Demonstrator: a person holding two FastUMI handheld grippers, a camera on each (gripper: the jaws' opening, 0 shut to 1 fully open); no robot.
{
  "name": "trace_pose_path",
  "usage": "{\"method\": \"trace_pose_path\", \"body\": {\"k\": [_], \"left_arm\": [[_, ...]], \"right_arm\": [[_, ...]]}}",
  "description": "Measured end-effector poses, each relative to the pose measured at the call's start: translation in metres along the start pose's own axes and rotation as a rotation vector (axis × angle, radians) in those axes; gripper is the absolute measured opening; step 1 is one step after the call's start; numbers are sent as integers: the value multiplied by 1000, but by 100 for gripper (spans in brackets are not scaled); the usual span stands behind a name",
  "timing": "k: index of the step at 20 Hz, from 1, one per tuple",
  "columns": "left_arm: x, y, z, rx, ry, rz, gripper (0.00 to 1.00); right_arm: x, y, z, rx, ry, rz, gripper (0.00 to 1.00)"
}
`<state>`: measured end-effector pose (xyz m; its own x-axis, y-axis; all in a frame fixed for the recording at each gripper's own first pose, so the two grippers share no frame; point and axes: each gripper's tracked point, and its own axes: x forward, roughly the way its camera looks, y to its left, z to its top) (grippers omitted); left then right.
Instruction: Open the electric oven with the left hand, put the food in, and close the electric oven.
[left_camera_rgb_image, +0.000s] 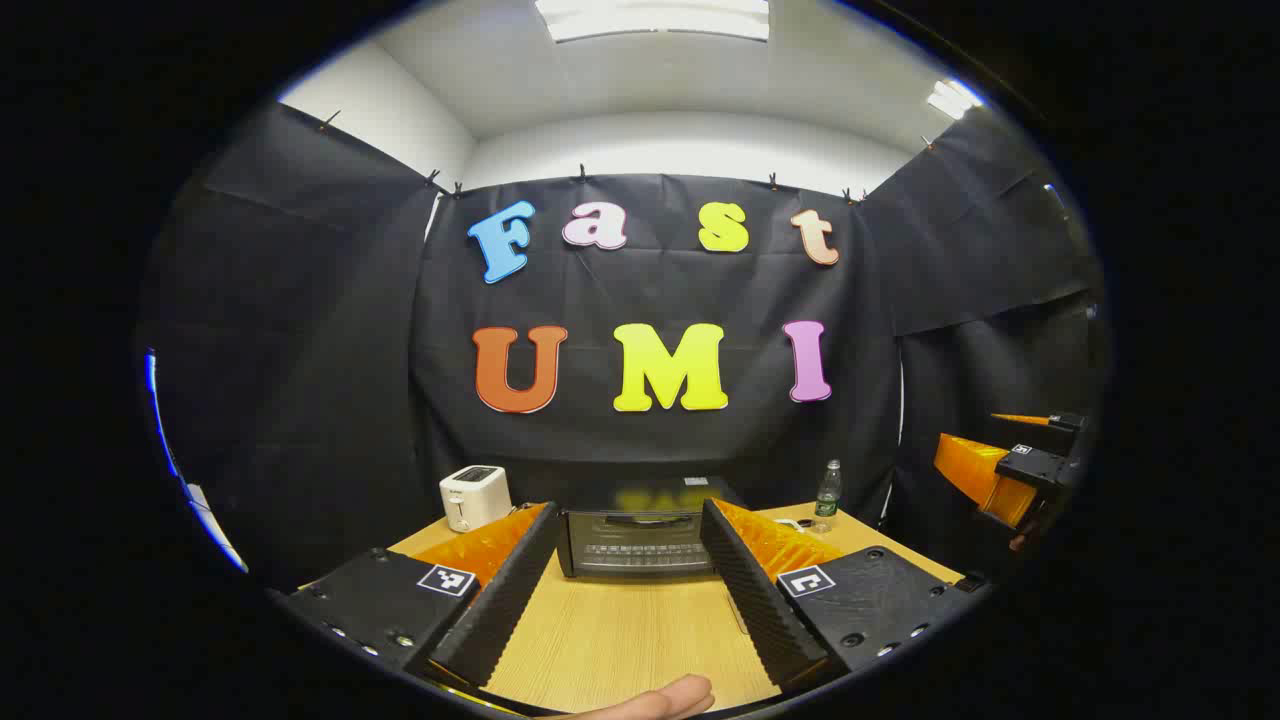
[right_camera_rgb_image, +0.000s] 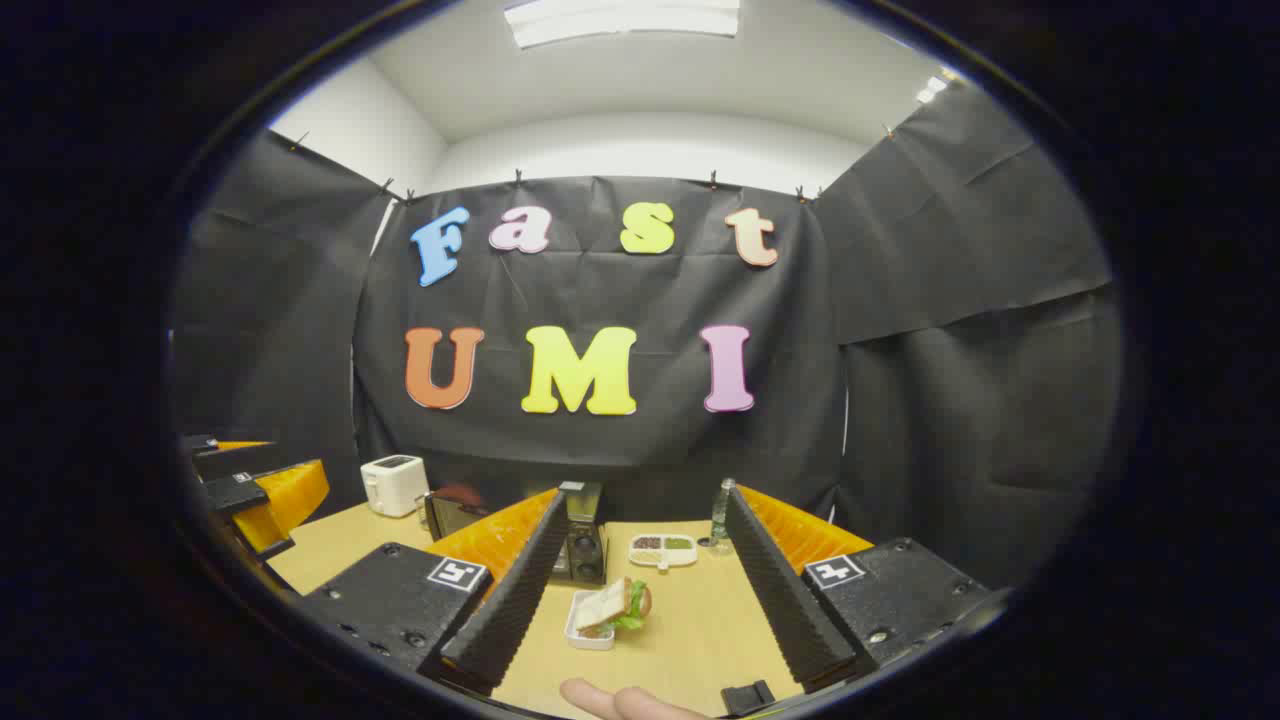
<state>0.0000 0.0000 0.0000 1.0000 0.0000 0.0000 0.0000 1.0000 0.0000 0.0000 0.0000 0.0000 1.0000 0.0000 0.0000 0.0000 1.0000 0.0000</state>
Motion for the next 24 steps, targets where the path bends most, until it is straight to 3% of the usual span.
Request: {"method": "trace_pose_path", "body": {"k": [16, 21, 24], "left_arm": [[13, 6, -10, -35, 21, 8, 94], [68, -6, -28, -92, 63, -49, 93], [112, -4, -43, -53, 96, -52, 93]], "right_arm": [[9, -17, -13, 12, 17, -19, 97], [14, -27, -16, 17, 15, -24, 97], [16, -33, -19, 21, 10, -28, 97]]}}
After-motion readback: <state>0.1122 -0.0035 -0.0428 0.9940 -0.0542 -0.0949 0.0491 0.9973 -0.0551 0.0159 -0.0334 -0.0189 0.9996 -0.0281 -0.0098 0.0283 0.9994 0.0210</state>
